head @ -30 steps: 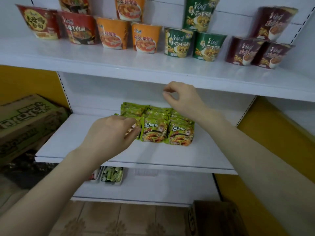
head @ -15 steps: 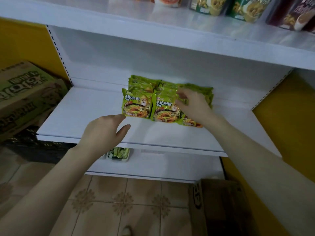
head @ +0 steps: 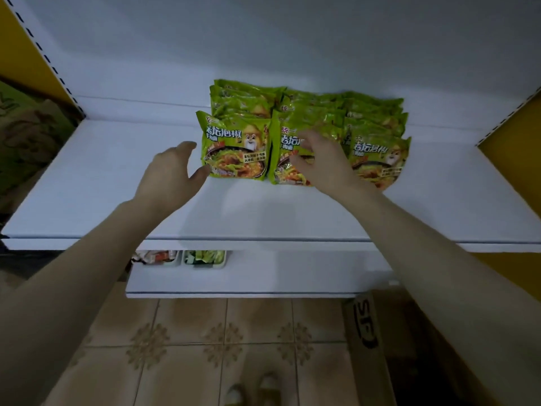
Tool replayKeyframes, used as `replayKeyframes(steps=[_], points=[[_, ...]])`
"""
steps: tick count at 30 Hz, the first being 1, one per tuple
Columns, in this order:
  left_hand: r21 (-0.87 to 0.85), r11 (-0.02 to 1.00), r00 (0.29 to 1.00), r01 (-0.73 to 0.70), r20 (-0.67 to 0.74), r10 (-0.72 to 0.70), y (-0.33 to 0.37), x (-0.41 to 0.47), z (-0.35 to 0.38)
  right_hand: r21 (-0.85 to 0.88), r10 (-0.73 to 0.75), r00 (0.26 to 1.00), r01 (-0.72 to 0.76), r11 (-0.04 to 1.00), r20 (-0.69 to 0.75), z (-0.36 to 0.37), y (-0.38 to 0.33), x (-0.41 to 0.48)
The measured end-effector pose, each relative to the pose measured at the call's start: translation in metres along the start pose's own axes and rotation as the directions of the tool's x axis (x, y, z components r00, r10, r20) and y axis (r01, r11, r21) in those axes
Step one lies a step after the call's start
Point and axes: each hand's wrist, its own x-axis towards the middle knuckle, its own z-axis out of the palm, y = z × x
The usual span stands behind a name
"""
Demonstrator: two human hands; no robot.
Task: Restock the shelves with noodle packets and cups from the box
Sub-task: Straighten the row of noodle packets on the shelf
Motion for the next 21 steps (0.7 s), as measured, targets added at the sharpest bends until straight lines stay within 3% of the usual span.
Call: replayKeyframes(steps=[5, 11, 16, 21], points=[[-0.117, 0.989, 0.996, 0.085, -0.006, -0.086, -0.023, 0.029, 0.058, 0.007, -0.079, 0.997, 0.079, 0.997, -0.027, 0.057, 0.029, 0.027], [-0.34, 0.93, 0.981, 0.141, -0.081, -0.179, -0.039, 0.065, 0.107, -0.178, -0.219, 0.965, 0.193, 0.965, -0.141, 0.102, 0.052, 0.061], [-0.484, 0.868, 0.985, 0.107, -0.064, -0.157, -0.052, 0.094, 0.132, -0.385, -0.313, 0.935, 0.231, 0.894, -0.168, 0.125, 0.066, 0.079], [-0.584, 0.812, 0.994, -0.025, -0.104, -0.045, -0.061, 0.105, 0.15, -0.455, -0.382, 0.912, 0.28, 0.845, -0.148, 0.136, 0.082, 0.089]])
